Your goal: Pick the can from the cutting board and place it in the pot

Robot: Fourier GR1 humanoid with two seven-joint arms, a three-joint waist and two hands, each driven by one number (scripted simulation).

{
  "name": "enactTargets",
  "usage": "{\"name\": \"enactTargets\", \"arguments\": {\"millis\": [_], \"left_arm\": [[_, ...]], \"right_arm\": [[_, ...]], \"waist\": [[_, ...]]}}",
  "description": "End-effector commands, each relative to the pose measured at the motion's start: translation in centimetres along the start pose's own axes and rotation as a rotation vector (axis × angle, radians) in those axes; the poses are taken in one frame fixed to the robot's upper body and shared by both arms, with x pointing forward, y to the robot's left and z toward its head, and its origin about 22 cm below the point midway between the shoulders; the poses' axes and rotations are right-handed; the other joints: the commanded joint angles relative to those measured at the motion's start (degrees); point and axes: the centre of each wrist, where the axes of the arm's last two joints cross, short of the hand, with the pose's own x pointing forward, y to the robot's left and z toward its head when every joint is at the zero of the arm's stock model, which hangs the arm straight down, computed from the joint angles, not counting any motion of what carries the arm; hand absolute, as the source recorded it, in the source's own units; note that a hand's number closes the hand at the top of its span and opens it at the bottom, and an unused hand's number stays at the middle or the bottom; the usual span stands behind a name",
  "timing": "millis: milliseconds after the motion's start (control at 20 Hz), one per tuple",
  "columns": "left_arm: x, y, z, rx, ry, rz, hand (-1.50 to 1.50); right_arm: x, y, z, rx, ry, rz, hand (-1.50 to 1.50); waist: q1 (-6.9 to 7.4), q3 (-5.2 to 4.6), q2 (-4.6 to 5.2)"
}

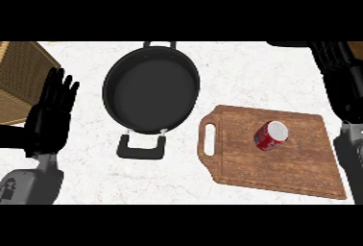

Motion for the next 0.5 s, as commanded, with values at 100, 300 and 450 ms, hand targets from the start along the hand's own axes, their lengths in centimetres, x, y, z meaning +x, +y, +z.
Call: {"name": "enactTargets", "arguments": {"millis": [100, 300, 450], "left_arm": [[-1.4, 4.9, 0.9, 0.077, 0.134, -0.331, 0.00], [-2.9, 8.4, 3.0, 0.141, 0.326, -0.517, 0.00], [-2.0, 9.5, 2.6, 0.181, 0.420, -0.602, 0.00]], "right_arm": [[-1.1, 3.0, 0.7, 0.143, 0.074, 0.021, 1.50], [2.2, -2.0, 0.1, 0.173, -0.003, 0.637, 1.50], [-2.8, 0.9, 3.8, -0.205, -0.046, 0.430, -1.50]], "waist": [[0.96, -0.29, 0.08], [-0.26, -1.52, -0.22], [-1.66, -0.05, -0.28]]}}
